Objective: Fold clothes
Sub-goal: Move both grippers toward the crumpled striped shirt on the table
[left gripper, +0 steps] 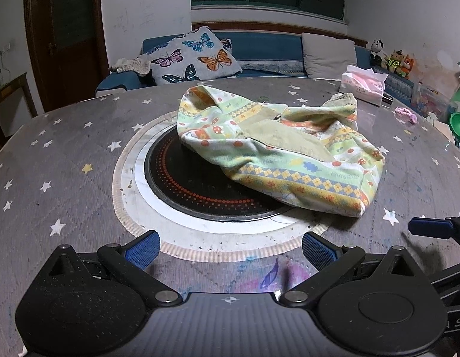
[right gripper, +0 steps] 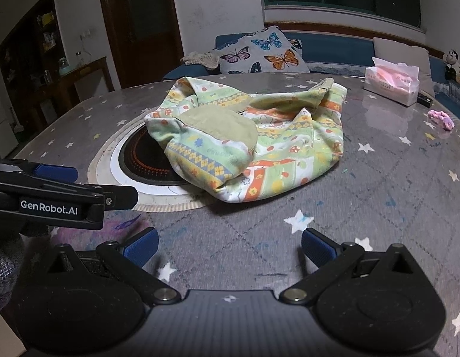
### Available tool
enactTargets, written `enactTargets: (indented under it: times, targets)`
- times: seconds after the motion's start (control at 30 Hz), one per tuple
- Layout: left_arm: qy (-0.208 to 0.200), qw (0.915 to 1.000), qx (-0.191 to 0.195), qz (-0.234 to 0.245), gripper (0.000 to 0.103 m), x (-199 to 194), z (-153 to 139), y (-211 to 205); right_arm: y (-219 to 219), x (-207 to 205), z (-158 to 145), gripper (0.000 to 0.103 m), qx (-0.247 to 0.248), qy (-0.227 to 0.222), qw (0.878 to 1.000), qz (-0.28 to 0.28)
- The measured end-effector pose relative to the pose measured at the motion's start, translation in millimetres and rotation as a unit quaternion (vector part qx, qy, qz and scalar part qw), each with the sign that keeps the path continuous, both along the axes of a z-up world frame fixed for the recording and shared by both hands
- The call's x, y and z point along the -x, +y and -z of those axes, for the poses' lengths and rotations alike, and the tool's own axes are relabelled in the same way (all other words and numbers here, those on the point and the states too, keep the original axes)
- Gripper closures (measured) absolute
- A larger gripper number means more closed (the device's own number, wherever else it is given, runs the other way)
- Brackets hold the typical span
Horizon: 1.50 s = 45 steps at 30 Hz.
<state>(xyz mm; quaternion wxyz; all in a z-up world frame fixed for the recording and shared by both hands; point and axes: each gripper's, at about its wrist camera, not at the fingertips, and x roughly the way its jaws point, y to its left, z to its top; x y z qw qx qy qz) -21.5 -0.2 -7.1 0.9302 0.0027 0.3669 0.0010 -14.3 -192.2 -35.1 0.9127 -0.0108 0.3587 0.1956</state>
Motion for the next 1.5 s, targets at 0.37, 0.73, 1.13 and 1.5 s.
enactTargets:
  times: [0.37, 0.73, 1.13, 1.5]
  targets:
    - [0.007, 1.0, -0.001, -0.001, 0.0, 1, 5, 1, 2, 0, 3, 0.0, 0.005, 0.008, 1.0, 0.004]
    - [0.013, 0.9999, -0.005, 0.0, 0.0, -4, 7, 0, 3, -4, 4, 0.0, 0.007, 0.012, 1.0, 0.002]
    - [0.018, 0.9998, -0.007, 0.002, 0.0, -12, 8, -2, 3, -12, 5, 0.0, 0.005, 0.016, 1.0, 0.0]
    - [0.024, 0.9997, -0.008, -0.001, 0.0, -23, 9, 0, 5, -20, 4, 0.0, 0.005, 0.02, 1.0, -0.002]
